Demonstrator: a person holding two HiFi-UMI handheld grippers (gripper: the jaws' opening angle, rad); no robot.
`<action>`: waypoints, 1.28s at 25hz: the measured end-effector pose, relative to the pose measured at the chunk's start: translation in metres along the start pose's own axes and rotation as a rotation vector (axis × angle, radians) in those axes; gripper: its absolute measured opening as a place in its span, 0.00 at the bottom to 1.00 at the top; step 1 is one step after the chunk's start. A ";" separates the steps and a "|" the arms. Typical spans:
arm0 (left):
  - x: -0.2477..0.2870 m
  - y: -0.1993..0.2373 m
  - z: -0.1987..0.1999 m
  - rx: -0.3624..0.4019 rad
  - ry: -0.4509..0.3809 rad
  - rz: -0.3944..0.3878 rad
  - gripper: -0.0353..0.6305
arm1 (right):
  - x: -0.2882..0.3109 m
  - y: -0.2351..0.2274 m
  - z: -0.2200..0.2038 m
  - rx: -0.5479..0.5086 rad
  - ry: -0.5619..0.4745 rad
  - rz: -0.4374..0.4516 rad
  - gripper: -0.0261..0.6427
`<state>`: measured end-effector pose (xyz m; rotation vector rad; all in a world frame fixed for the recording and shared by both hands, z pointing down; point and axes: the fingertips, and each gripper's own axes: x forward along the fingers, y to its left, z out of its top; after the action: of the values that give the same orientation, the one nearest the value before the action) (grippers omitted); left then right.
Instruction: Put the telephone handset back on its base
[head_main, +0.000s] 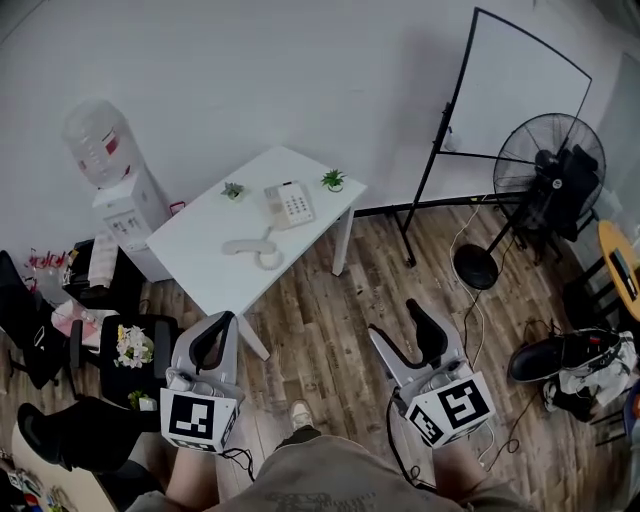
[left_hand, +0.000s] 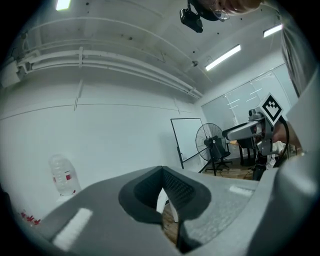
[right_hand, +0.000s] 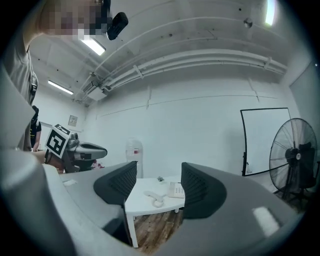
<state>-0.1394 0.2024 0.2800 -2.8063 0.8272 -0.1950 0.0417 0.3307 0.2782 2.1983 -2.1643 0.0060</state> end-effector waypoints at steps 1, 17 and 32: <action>0.008 0.011 -0.004 0.002 0.004 0.002 0.05 | 0.016 -0.001 0.000 0.002 0.000 0.002 0.48; 0.086 0.125 -0.045 -0.019 0.032 0.047 0.05 | 0.160 -0.002 -0.014 -0.008 0.052 0.020 0.48; 0.192 0.166 -0.050 -0.021 0.063 0.177 0.05 | 0.277 -0.073 -0.047 -0.004 0.086 0.166 0.48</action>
<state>-0.0746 -0.0473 0.3023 -2.7388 1.0921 -0.2486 0.1214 0.0567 0.3338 1.9708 -2.2889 0.1011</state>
